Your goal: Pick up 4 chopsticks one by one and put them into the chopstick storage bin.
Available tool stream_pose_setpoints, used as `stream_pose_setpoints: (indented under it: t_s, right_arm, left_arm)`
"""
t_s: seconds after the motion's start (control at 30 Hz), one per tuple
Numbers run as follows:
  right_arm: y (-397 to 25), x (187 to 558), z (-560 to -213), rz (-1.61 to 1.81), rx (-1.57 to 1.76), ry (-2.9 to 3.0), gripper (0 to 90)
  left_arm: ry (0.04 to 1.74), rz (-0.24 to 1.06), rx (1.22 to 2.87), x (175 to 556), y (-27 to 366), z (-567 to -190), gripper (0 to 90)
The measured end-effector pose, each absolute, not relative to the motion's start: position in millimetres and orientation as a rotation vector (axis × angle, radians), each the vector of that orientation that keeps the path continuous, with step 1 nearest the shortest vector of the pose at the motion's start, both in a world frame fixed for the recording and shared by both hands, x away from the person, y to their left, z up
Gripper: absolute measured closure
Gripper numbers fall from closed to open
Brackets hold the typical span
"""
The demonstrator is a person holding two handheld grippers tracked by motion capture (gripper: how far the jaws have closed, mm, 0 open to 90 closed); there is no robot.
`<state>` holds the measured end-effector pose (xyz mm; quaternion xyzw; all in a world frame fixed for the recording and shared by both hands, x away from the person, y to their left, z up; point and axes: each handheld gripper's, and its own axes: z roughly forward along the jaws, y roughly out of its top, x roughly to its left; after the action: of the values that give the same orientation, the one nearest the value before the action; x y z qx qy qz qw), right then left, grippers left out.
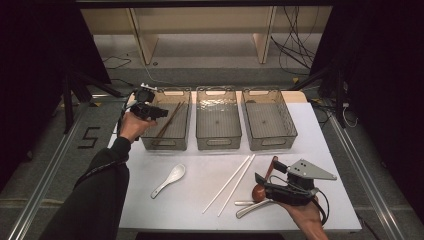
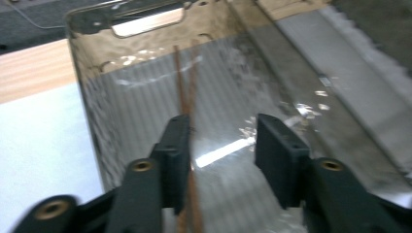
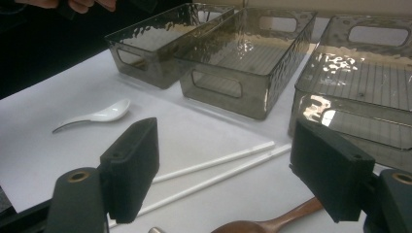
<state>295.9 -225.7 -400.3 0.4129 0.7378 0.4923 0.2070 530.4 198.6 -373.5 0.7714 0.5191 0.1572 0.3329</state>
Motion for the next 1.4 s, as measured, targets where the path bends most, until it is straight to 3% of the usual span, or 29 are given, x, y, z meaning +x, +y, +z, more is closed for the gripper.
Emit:
stream_pose_setpoints:
  t_s: [0.13,0.37,0.8,1.4]
  right_arm:
    - [-225,296,-400,1.367,1.146,2.056,26.9]
    - [-226,296,-400,1.365,1.152,2.051,26.9]
    - [-225,295,-399,1.36,1.141,2.054,26.9]
    - [-225,295,-399,1.36,1.139,2.053,26.8]
  left_arm:
    - [1.332,0.38,2.025,511,190,-367,39.4]
    - [1.247,0.335,2.059,477,174,-361,31.5]
    - [1.176,0.263,2.125,436,145,-373,25.9]
    - [1.099,0.229,2.19,408,107,-386,21.4]
